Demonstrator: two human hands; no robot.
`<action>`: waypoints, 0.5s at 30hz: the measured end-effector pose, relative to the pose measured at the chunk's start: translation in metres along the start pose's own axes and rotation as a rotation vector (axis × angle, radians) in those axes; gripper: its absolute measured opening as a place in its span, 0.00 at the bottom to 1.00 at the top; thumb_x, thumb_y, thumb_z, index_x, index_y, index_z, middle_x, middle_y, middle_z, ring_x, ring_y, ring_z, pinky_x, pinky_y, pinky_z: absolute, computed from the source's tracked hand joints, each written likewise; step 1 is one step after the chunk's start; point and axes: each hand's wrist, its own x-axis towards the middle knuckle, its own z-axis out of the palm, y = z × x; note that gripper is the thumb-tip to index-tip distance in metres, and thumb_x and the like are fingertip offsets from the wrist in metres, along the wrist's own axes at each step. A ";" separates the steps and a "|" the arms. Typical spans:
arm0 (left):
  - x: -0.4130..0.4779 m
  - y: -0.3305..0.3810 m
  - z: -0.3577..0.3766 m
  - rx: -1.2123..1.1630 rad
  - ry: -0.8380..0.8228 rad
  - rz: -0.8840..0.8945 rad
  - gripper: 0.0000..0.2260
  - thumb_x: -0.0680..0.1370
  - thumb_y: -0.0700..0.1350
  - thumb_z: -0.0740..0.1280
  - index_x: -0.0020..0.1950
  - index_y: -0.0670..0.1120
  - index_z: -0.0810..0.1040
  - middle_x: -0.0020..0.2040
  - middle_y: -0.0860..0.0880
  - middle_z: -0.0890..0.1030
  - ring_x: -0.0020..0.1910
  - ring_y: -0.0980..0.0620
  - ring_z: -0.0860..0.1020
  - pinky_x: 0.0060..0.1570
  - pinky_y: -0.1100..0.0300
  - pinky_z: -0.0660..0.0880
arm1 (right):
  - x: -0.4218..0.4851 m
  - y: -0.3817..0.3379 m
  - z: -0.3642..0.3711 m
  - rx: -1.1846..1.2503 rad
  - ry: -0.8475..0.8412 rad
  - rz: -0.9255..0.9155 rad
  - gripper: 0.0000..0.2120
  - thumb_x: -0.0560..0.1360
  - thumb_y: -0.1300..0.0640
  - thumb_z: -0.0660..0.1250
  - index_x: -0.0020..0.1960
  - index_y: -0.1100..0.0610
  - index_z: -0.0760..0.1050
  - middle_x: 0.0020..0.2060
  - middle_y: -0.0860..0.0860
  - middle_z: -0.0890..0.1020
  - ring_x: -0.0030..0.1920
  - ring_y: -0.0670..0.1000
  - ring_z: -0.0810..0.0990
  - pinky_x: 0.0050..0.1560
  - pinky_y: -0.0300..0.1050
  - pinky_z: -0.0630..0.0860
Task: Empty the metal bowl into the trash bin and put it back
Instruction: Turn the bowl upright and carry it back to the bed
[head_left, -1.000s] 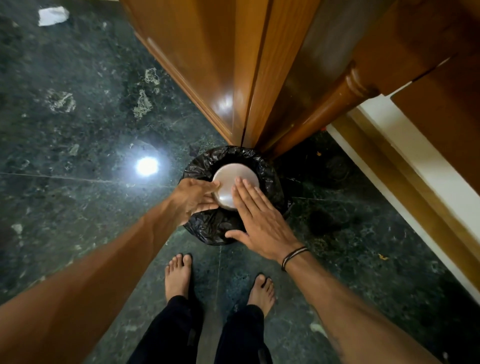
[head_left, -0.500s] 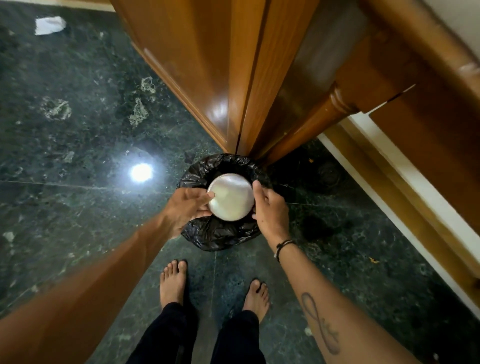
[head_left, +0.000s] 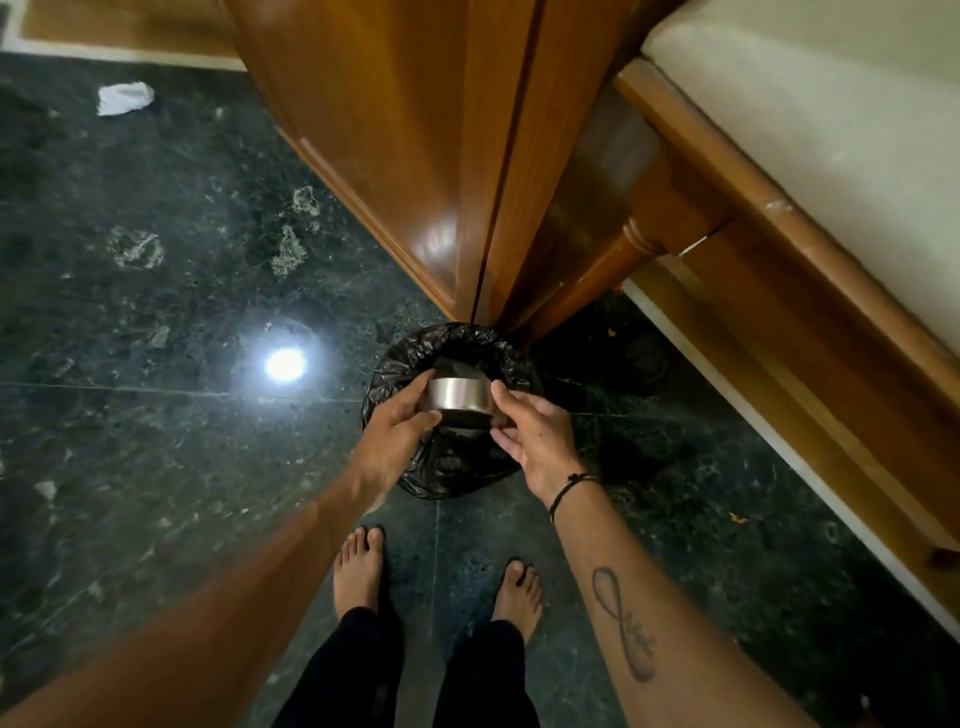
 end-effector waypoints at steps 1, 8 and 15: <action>-0.006 0.001 -0.001 -0.028 -0.006 -0.012 0.29 0.84 0.35 0.66 0.84 0.50 0.69 0.77 0.52 0.76 0.76 0.52 0.74 0.72 0.60 0.71 | -0.007 0.002 -0.001 0.004 -0.008 -0.029 0.17 0.78 0.56 0.79 0.63 0.61 0.82 0.59 0.57 0.87 0.64 0.56 0.85 0.74 0.57 0.79; -0.073 0.032 -0.028 -0.013 -0.057 -0.005 0.44 0.71 0.26 0.77 0.84 0.42 0.66 0.75 0.49 0.81 0.71 0.51 0.82 0.62 0.61 0.83 | -0.076 -0.015 -0.025 -0.194 -0.233 -0.252 0.36 0.75 0.68 0.80 0.79 0.55 0.73 0.78 0.52 0.78 0.76 0.49 0.78 0.73 0.44 0.79; -0.162 0.135 -0.055 0.236 -0.150 0.193 0.44 0.68 0.26 0.81 0.82 0.41 0.70 0.70 0.57 0.80 0.65 0.72 0.81 0.62 0.73 0.77 | -0.196 -0.083 -0.016 -0.419 -0.298 -0.364 0.46 0.72 0.73 0.80 0.84 0.57 0.65 0.81 0.51 0.73 0.80 0.48 0.72 0.80 0.50 0.73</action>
